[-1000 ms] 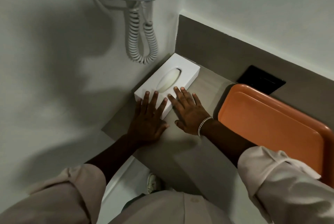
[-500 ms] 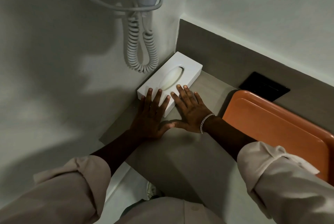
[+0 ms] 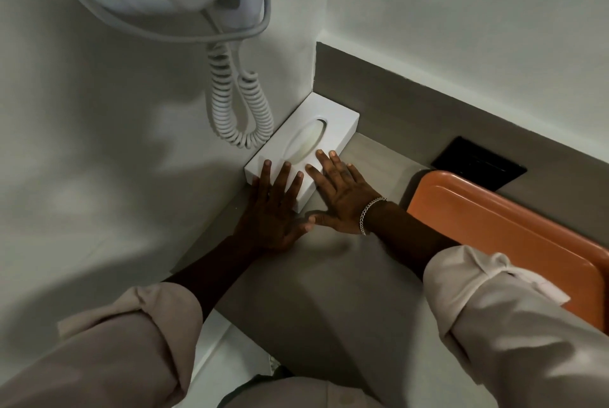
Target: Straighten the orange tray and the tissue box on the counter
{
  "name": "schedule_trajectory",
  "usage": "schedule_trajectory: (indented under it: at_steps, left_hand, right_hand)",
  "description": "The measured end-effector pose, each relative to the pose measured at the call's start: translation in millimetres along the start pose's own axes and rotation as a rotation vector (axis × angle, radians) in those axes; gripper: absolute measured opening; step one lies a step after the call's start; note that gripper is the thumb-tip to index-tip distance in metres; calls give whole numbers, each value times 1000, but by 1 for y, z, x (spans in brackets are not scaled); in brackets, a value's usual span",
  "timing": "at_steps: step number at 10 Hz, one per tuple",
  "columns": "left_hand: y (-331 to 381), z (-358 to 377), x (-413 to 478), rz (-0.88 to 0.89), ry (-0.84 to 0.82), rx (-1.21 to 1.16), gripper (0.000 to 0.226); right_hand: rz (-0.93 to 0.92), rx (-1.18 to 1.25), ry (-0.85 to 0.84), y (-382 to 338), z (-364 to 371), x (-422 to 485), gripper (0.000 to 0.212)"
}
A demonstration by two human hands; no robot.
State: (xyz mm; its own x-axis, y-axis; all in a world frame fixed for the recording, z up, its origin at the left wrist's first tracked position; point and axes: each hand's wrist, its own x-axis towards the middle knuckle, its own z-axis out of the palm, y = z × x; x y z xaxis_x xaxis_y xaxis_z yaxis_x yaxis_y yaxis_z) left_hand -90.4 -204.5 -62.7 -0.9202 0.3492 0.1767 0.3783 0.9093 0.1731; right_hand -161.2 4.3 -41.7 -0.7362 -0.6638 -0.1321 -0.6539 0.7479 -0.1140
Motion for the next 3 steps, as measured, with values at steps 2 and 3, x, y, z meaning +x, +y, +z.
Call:
schedule_trajectory:
  at_steps: [2,3]
  left_hand:
    - [4,-19,-2,10,-87,-6,93]
    - [23,-40,2,-72,-84,-34,94]
  right_hand:
    - [8,-53,-100,-2,-36,-5,92]
    - [58,43,-20,-25,-49,-40,91]
